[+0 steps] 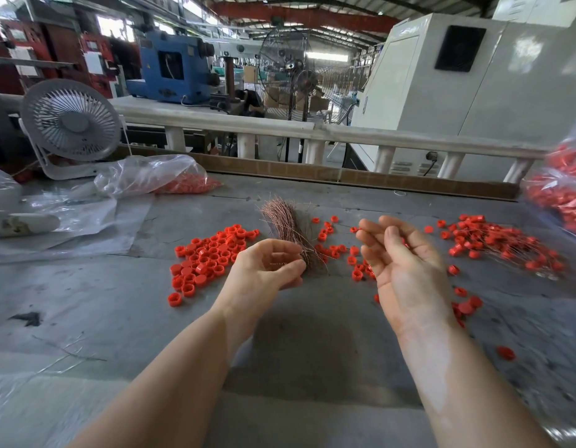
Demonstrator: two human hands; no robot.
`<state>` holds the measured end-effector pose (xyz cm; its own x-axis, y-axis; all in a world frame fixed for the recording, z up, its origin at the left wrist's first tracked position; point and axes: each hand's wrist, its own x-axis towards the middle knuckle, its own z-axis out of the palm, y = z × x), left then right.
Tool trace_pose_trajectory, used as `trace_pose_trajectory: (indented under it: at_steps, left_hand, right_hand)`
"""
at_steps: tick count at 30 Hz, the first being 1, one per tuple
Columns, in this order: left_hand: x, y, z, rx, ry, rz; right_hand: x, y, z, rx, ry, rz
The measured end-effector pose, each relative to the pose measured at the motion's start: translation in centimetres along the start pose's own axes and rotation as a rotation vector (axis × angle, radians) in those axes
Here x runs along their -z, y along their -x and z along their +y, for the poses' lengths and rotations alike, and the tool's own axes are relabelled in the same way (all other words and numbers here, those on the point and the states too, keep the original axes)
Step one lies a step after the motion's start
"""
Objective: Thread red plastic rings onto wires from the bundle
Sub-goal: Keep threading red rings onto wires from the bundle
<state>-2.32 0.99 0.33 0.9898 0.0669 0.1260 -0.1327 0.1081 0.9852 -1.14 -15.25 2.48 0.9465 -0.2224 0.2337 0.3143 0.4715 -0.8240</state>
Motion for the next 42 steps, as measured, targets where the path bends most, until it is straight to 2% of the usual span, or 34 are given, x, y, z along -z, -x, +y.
trace_pose_trajectory:
  at_steps: [9, 23, 28, 34, 42]
  left_hand:
    - [-0.3, 0.1, 0.0, 0.001, -0.001, -0.02]
    - [-0.2, 0.0, -0.2, -0.035, -0.053, 0.005]
    - [-0.2, -0.1, -0.3, -0.044, -0.06, 0.003]
    - [-0.2, -0.1, -0.3, -0.042, -0.047, 0.0]
    - [-0.4, -0.1, -0.5, -0.093, -0.208, -0.051]
  right_hand:
    - [0.1, 0.0, 0.7, -0.056, 0.159, 0.007]
    - [0.3, 0.0, 1.1, -0.092, 0.247, -0.005]
    - [0.2, 0.2, 1.2, -0.038, 0.356, 0.007]
    - [-0.3, 0.7, 1.4, 0.072, 0.546, -0.079]
    - [-0.7, 1.1, 1.5, 0.082, 0.598, -0.167]
